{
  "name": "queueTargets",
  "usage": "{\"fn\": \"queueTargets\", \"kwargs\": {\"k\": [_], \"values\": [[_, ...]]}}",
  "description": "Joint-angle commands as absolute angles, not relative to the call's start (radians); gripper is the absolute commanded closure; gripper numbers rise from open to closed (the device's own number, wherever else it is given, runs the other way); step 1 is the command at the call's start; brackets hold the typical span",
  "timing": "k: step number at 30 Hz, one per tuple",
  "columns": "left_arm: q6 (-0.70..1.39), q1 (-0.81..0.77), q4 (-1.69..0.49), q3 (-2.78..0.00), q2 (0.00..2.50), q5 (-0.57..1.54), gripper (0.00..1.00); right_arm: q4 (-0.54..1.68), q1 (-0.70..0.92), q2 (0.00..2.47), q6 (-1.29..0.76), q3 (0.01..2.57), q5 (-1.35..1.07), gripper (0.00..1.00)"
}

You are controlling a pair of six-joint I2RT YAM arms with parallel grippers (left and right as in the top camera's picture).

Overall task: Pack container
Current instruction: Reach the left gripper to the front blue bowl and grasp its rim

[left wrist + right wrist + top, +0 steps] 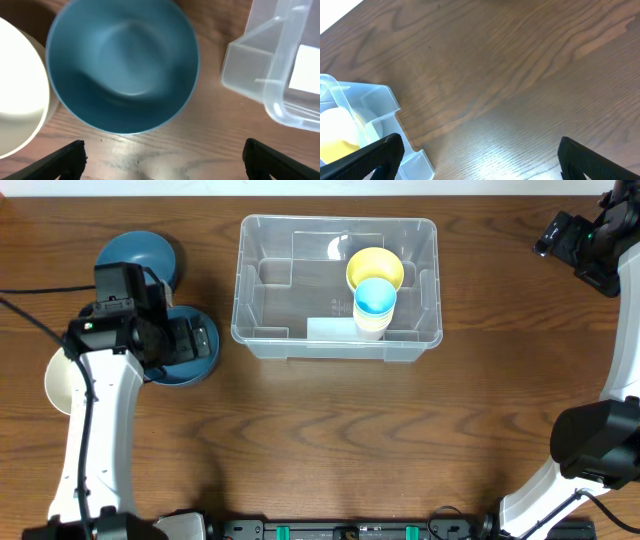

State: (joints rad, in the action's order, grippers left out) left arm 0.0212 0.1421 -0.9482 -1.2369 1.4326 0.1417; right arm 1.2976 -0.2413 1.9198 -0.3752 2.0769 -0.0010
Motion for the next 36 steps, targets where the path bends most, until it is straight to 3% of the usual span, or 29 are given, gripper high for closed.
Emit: {"fn": "queueTargets", "kwargs": {"k": [1, 10, 17, 21, 26, 30, 32, 36], "values": [[0.096, 0.146, -0.965, -1.253, 1.473, 0.154, 0.00, 1.299, -0.248, 1.917, -0.388, 2.093, 0.003, 0.01], [0.568, 0.147, -1.010, -1.217, 1.560, 0.138, 0.03, 1.299, -0.248, 1.917, -0.388, 2.093, 0.003, 0.01], [0.942, 0.152, -0.865, -1.078, 1.562, 0.112, 0.03, 1.299, -0.248, 1.917, -0.388, 2.093, 0.003, 0.01], [1.069, 0.167, -0.777, -0.982, 1.562, 0.112, 0.03, 1.299, -0.248, 1.917, -0.388, 2.093, 0.003, 0.01], [1.079, 0.196, -0.675, -0.892, 1.562, 0.112, 0.08, 1.299, -0.248, 1.917, -0.388, 2.093, 0.004, 0.01], [1.079, 0.209, -0.660, -0.880, 1.562, 0.112, 0.38, 1.299, -0.248, 1.917, -0.388, 2.093, 0.003, 0.01], [1.079, 0.211, -0.659, -0.880, 1.562, 0.112, 0.60, 1.299, -0.248, 1.917, -0.388, 2.093, 0.003, 0.01], [1.079, 0.211, -0.660, -0.880, 1.562, 0.112, 0.86, 1.299, -0.248, 1.917, -0.388, 2.093, 0.003, 0.01]]}}
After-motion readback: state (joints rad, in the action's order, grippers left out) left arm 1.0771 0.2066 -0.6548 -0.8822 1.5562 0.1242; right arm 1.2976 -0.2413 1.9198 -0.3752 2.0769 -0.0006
